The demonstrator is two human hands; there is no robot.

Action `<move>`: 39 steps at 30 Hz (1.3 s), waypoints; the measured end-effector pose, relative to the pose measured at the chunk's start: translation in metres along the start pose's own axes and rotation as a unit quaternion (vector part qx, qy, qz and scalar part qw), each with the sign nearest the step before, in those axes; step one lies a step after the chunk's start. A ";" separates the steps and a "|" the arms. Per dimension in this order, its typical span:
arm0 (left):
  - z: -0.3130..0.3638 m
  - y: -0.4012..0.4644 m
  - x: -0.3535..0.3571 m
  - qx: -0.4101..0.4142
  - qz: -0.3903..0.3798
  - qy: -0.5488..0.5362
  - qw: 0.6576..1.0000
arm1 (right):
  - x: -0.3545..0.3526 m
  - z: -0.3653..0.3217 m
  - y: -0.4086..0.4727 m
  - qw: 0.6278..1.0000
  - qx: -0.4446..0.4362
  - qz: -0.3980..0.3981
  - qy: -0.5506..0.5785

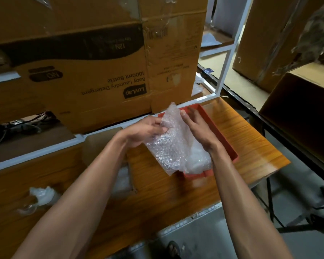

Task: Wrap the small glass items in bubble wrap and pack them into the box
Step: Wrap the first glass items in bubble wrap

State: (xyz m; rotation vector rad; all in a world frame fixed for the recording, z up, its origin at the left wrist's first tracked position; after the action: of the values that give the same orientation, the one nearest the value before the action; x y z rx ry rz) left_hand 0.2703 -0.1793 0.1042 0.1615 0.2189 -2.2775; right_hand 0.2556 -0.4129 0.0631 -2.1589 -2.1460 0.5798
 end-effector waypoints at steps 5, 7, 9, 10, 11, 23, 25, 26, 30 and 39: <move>0.017 -0.050 -0.035 0.013 -0.036 0.015 0.999 | 0.045 -0.027 0.002 0.988 0.001 -0.150 -0.022; 0.017 -0.071 -0.052 0.000 -0.004 0.041 0.999 | 0.062 -0.029 0.001 0.988 -0.004 -0.153 -0.014; 0.010 -0.093 -0.069 -0.017 0.051 0.056 0.997 | 0.080 -0.029 -0.001 0.991 -0.008 -0.129 0.015; 0.004 -0.103 -0.078 -0.021 0.081 0.055 0.995 | 0.090 -0.031 -0.005 0.992 -0.009 -0.121 0.028; -0.003 -0.115 -0.085 -0.020 0.110 0.048 0.993 | 0.100 -0.033 -0.008 0.993 -0.012 -0.113 0.043; -0.073 -0.233 -0.137 0.055 0.367 -0.142 0.918 | 0.213 -0.072 -0.050 0.998 -0.021 -0.047 0.028; -0.077 -0.248 -0.148 0.061 0.397 -0.130 0.907 | 0.230 -0.074 -0.055 0.999 -0.029 -0.043 0.011; -0.078 -0.254 -0.153 0.062 0.407 -0.130 0.902 | 0.237 -0.075 -0.057 0.998 -0.042 -0.043 0.010; -0.079 -0.278 -0.167 0.069 0.426 -0.110 0.895 | 0.264 -0.080 -0.063 0.998 -0.058 -0.035 -0.011; -0.089 -0.316 -0.186 0.085 0.489 -0.064 0.866 | 0.308 -0.076 -0.077 0.996 -0.047 -0.069 0.015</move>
State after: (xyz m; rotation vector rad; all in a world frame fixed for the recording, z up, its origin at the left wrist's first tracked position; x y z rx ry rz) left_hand 0.1574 0.1803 0.0849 0.1620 -0.1267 -1.2750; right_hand 0.1956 -0.0928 0.0850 -2.0277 -2.3257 0.4431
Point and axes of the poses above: each hand's wrist, its own y-axis towards the middle knuckle, its own x-axis out of the palm, z = x × y, the point moved 1 cm from there along y, towards the middle knuckle, and after that the axes turned 13 degrees about x, right-handed, at the moved point
